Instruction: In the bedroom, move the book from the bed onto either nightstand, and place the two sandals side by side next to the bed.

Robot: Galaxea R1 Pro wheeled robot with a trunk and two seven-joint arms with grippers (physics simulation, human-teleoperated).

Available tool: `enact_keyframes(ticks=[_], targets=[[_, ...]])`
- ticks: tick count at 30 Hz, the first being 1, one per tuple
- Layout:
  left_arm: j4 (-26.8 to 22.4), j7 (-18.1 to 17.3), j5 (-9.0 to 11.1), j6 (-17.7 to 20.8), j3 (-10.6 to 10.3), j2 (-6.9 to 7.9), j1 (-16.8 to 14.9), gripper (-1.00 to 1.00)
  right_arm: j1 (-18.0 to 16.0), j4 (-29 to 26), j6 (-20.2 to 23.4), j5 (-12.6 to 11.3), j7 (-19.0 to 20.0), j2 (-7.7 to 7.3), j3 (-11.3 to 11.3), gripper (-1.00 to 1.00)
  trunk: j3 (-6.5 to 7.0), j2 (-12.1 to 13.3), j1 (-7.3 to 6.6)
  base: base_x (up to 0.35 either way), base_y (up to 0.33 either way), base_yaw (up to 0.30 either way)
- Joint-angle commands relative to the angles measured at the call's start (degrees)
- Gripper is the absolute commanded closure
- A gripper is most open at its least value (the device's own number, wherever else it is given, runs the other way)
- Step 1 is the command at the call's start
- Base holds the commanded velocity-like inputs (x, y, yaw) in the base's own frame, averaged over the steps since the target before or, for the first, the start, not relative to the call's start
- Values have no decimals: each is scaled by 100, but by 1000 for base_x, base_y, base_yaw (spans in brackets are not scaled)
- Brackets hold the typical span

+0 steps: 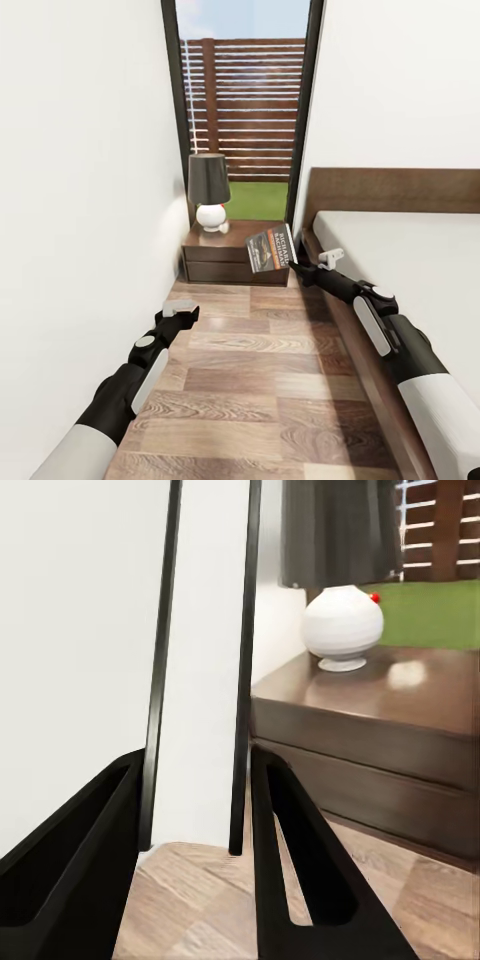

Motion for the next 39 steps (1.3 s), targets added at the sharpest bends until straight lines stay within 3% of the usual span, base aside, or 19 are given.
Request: enact_keyframes(ticks=[1, 39], targets=[[-10, 57, 62, 21, -24, 9, -4, -100, -4, -6, 50, -78, -9, -4, 4, 100, -6, -2, 2, 328, -97, 0], [-1, 57, 59, 13, -41, 12, -4, -100, -4, -15, 50, -78, -10, -4, 4, 100, -6, -2, 2, 329, -7, 0]])
